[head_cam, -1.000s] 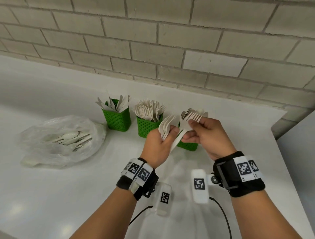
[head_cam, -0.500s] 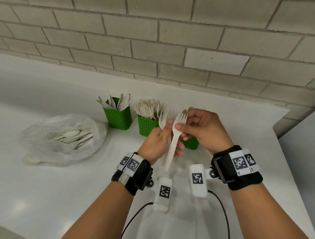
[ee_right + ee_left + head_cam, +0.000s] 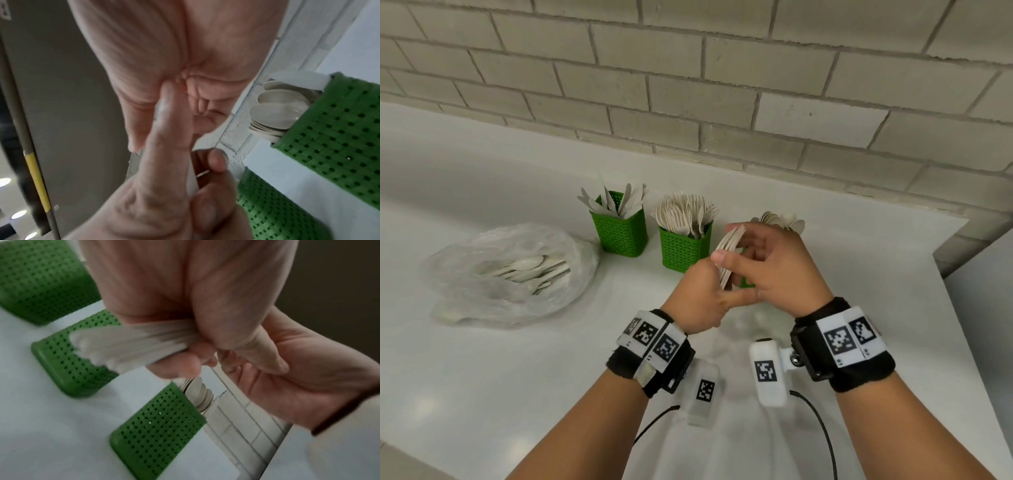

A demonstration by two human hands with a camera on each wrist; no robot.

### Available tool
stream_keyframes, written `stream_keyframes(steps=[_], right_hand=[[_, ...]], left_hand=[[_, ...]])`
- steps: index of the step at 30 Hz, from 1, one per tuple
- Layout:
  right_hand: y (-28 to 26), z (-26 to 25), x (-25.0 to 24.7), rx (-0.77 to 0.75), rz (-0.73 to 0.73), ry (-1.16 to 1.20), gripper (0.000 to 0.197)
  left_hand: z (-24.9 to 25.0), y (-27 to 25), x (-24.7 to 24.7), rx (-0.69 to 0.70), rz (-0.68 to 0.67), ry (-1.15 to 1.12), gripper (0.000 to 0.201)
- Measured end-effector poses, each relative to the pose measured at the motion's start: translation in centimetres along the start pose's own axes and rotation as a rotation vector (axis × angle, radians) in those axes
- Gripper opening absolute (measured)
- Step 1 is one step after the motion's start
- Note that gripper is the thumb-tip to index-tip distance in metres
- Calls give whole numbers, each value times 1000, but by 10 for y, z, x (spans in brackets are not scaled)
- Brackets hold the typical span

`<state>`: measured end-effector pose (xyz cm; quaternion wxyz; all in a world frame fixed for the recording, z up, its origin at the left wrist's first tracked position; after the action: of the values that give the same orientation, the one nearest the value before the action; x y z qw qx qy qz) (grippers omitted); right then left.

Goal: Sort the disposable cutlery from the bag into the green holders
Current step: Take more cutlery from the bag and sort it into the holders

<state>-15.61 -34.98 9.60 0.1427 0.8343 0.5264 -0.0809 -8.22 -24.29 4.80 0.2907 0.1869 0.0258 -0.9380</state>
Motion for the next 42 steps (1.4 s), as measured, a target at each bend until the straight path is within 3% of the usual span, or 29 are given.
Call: stream_keyframes(steps=[3, 5, 9, 12, 15, 17, 19, 23, 25, 27, 30, 32, 35, 39, 42], right_hand=[[1, 2, 0, 23, 35, 52, 25], [0, 3, 2, 17, 11, 48, 22], [0, 11, 6, 30, 0, 42, 20], [-2, 22, 8, -6, -33, -82, 17], [-7, 35, 16, -14, -106, -145, 15], [-8, 42, 19, 31, -106, -112, 15], [-5, 42, 19, 48, -115, -95, 15], [7, 16, 12, -29, -66, -97, 15], [20, -4, 6, -77, -1, -119, 14], [35, -23, -2, -108, 89, -146, 13], [57, -39, -12, -164, 196, -190, 15], [71, -40, -13, -171, 219, -245, 17], [87, -37, -8, -141, 172, -223, 19], [96, -33, -3, -139, 146, -172, 18], [99, -31, -3, -135, 117, -152, 19]], left_hand=[[-5, 0, 2, 43, 49, 81, 54], [-10, 1, 3, 58, 68, 166, 60], [-16, 0, -1, 133, 85, 336, 38], [-24, -7, 1, 169, -17, 320, 30], [-41, -13, -5, 101, -38, 351, 20], [-52, -16, -10, -7, -22, 240, 11], [-52, -19, -14, -84, -32, 91, 12], [-25, -8, -31, -4, 57, 92, 22], [-6, 7, -48, 42, 128, 187, 26], [11, 23, -67, 52, 146, 255, 13], [24, 40, -91, 67, 266, 362, 31], [25, 48, -98, 71, 341, 499, 34], [13, 60, -89, -27, 320, 847, 35], [-8, 63, -86, -40, 395, 720, 24], [-15, 64, -92, -13, 365, 657, 24]])
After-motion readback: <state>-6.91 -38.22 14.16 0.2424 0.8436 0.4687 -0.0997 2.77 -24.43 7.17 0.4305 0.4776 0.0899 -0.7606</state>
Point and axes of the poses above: each hand's wrist, its own y-axis towards the middle knuckle, its own x-axis out of the palm, z = x × y, the point moved 1 cm from there along y, towards the middle knuckle, and after that the axes turned 2 degrees about z, right-handed, at the moved point
